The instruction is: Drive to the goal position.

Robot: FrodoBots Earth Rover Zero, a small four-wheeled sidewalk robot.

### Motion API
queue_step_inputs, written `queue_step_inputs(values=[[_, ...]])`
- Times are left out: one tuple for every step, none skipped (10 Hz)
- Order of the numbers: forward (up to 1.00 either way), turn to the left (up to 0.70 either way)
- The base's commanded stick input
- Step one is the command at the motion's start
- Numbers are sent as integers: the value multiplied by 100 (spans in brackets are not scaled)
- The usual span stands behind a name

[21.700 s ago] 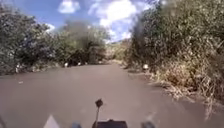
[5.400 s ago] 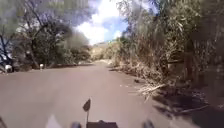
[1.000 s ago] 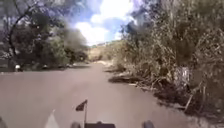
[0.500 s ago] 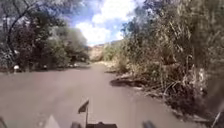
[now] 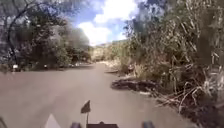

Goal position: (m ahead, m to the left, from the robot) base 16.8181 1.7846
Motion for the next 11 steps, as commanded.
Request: queue_step_inputs(values=[[70,0],[70,0],[70,0],[70,0],[70,0],[70,0],[70,0],[70,0],[70,0],[70,0],[70,0]])
